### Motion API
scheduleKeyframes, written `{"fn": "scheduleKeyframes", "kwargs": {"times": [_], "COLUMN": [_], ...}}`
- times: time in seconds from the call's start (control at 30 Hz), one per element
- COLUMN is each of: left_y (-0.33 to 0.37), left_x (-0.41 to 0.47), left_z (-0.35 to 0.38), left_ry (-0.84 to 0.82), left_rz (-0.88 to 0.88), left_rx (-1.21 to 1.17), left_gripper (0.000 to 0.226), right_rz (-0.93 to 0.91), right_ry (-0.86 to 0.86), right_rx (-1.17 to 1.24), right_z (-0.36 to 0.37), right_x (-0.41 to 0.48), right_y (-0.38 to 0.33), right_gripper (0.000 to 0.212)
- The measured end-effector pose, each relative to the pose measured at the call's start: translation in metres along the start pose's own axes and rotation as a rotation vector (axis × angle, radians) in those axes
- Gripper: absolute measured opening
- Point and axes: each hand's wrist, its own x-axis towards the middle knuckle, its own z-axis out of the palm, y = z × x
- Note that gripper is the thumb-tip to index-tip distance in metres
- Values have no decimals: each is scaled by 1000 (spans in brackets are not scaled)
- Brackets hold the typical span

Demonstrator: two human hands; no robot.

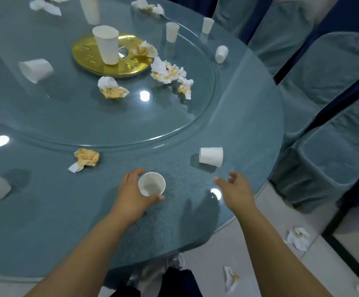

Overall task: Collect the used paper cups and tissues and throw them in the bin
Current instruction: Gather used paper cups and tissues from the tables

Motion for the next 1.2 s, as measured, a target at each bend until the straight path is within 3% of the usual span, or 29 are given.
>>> {"fn": "scheduleKeyframes", "kwargs": {"times": [0.2, 0.33, 0.37, 0.5, 0.63, 0.73, 0.93, 1.1, 1.2], "left_y": [18, 38, 42, 52, 55, 58, 65, 67, 73], "left_x": [12, 17, 17, 18, 15, 13, 10, 9, 7], "left_z": [21, 31, 33, 35, 35, 36, 36, 37, 37], "left_ry": [95, 209, 235, 302, 350, 369, 410, 423, 403], "left_rz": [-119, -121, -119, -119, -120, -121, -125, -118, -88], "left_rx": [-149, -208, -230, -282, -300, -306, -277, -244, -219], "left_gripper": [68, 80, 80, 73, 67, 72, 80, 68, 66], "right_rz": [-37, -148, -182, -222, -184, -216, -252, -309, -450], "right_ry": [-88, -135, -126, -141, -193, -237, -360, -526, -676], "right_rx": [-116, -103, -103, -133, -100, -206, -152, 211, 210], "right_z": [2, 2, 1, 3, 12, 19, 21, 11, 11], "right_x": [67, 94, 98, 110, 110, 112, 120, 100, 86], "right_y": [-9, -13, -13, -18, -25, -22, -19, -52, -73], "right_gripper": [61, 10, 7, 14, 43, 66, 58, 35, 48]}}
